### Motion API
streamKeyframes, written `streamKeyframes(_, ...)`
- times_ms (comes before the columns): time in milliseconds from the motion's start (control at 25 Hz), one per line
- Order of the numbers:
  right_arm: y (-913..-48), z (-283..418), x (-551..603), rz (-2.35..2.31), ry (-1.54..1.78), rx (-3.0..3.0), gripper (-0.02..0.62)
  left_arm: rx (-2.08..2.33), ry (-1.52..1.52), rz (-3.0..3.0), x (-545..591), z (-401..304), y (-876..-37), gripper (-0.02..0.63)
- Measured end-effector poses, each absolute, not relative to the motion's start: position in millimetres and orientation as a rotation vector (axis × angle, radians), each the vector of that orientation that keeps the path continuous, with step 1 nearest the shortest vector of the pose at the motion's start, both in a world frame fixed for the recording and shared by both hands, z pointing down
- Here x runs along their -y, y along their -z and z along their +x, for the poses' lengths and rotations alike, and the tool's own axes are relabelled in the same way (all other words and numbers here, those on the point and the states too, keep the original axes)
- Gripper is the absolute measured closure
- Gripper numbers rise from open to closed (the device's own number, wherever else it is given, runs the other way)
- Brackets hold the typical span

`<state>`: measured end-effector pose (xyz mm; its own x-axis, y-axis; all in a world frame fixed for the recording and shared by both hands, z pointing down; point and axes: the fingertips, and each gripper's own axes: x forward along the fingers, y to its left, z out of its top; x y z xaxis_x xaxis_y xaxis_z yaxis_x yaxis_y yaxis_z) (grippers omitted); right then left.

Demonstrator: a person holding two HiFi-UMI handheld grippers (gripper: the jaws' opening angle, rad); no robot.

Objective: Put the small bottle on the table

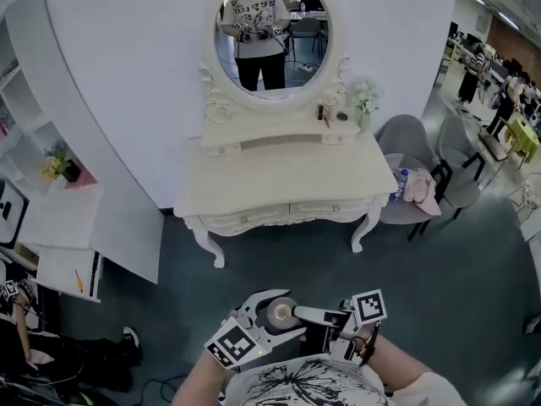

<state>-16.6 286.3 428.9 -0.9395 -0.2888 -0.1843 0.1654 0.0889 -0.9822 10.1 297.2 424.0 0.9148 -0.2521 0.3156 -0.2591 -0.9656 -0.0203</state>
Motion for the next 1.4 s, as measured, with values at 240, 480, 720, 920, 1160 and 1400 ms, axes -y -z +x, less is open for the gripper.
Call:
streamKeyframes(240,-425.9,42.4,-204.7,-0.095,1.944,-2.066,0.221,0.457,-0.494,3.039,-214.4,69.1,-420.3,0.253)
streamKeyframes(480,-424.9,82.0,-138.5,-0.083,1.959,-2.07,0.221,0.494,-0.476,3.032,-147.3,109.5,-420.2,0.253)
streamKeyframes(720,-422.9,93.0,-89.4,-0.064,1.958,-2.066,0.221,0.521,-0.497,3.019,-97.9,120.5,-418.3,0.253)
streamKeyframes(920,-430.0,84.1,-40.7,-0.089,1.957,-2.04,0.221,0.494,-0.496,3.014,-49.5,111.9,-427.1,0.253)
streamKeyframes(1160,-436.6,57.1,33.9,-0.141,1.934,-2.028,0.221,0.428,-0.488,3.037,23.8,84.5,-432.4,0.253)
streamKeyframes(1400,-430.5,27.5,111.0,-0.189,1.9,-1.992,0.221,0.351,-0.498,3.054,99.6,54.8,-427.6,0.253)
